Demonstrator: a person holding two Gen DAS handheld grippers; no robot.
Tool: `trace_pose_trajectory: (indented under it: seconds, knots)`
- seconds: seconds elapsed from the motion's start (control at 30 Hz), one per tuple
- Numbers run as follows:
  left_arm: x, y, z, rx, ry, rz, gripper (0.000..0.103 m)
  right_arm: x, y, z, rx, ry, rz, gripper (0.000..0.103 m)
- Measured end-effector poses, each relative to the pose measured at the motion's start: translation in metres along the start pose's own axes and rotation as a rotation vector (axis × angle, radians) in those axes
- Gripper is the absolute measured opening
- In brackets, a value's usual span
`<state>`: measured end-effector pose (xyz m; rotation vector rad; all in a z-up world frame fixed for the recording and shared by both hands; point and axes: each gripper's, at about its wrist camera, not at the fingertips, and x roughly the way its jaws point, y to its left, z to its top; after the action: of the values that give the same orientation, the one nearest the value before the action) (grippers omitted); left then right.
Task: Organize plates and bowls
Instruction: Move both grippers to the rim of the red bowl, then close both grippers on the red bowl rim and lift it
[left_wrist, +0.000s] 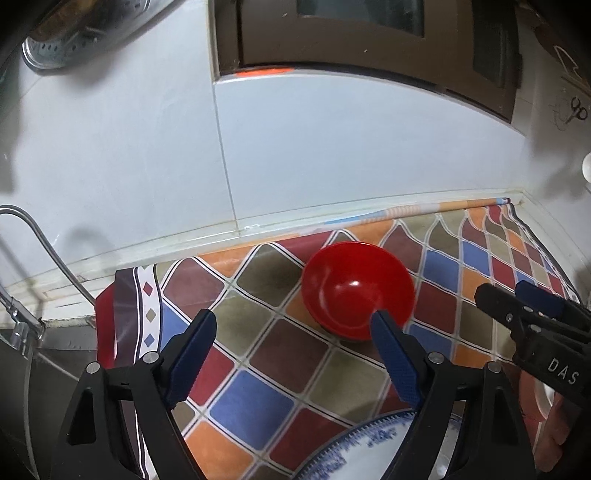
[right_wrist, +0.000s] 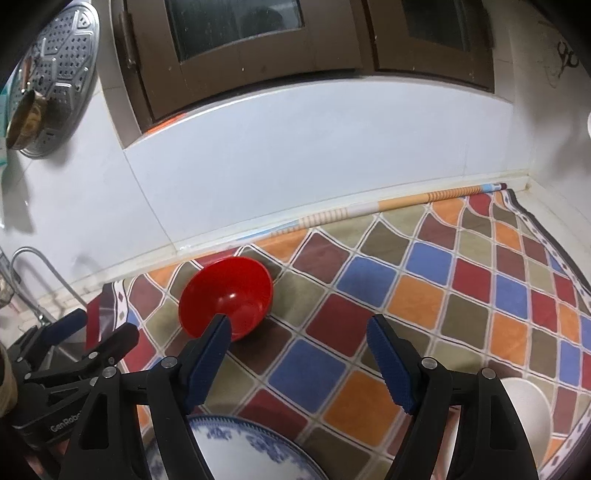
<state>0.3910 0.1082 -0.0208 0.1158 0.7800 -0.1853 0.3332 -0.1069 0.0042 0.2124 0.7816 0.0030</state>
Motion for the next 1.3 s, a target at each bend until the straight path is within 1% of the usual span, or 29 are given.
trace_pose_trajectory:
  seconds: [0.17,0.33,0.4,0.47,0.53,0.73,0.87,1.0,1.1,1.23,1.3]
  knots:
    - [0.023,0.006,0.001,0.005,0.025,-0.019,0.080,0.026,0.010,0.002,0.000,0.040,0.005,0.068]
    - [0.048,0.008,0.002,0.010,0.063,-0.043,0.073,0.049,0.016,0.002,-0.003,0.078,0.010,0.058]
    - [0.058,0.009,0.003,0.007,0.076,-0.053,0.072,0.059,0.018,0.003,0.003,0.096,0.012,0.055]
    - [0.066,0.009,0.003,0.001,0.089,-0.067,0.067,0.068,0.019,0.002,0.010,0.115,0.013,0.052]
    - [0.077,0.009,0.003,-0.007,0.106,-0.079,0.065,0.078,0.020,0.001,0.012,0.134,0.014,0.050]
    - [0.102,0.010,0.003,-0.035,0.162,-0.113,0.054,0.101,0.022,-0.001,0.030,0.182,0.030,0.040]
    - [0.112,0.008,0.004,-0.043,0.181,-0.129,0.046,0.109,0.025,-0.002,0.022,0.189,0.030,0.037]
    - [0.121,0.006,0.005,-0.051,0.195,-0.136,0.037,0.115,0.029,-0.001,0.011,0.192,0.027,0.032]
    - [0.126,0.003,0.006,-0.047,0.205,-0.152,0.029,0.120,0.030,0.000,0.006,0.199,0.030,0.026]
    - [0.130,-0.004,0.008,-0.034,0.214,-0.173,0.016,0.125,0.031,0.001,0.006,0.206,0.035,0.019]
    - [0.130,-0.006,0.009,-0.031,0.212,-0.164,0.015,0.126,0.031,0.001,0.010,0.206,0.042,0.018]
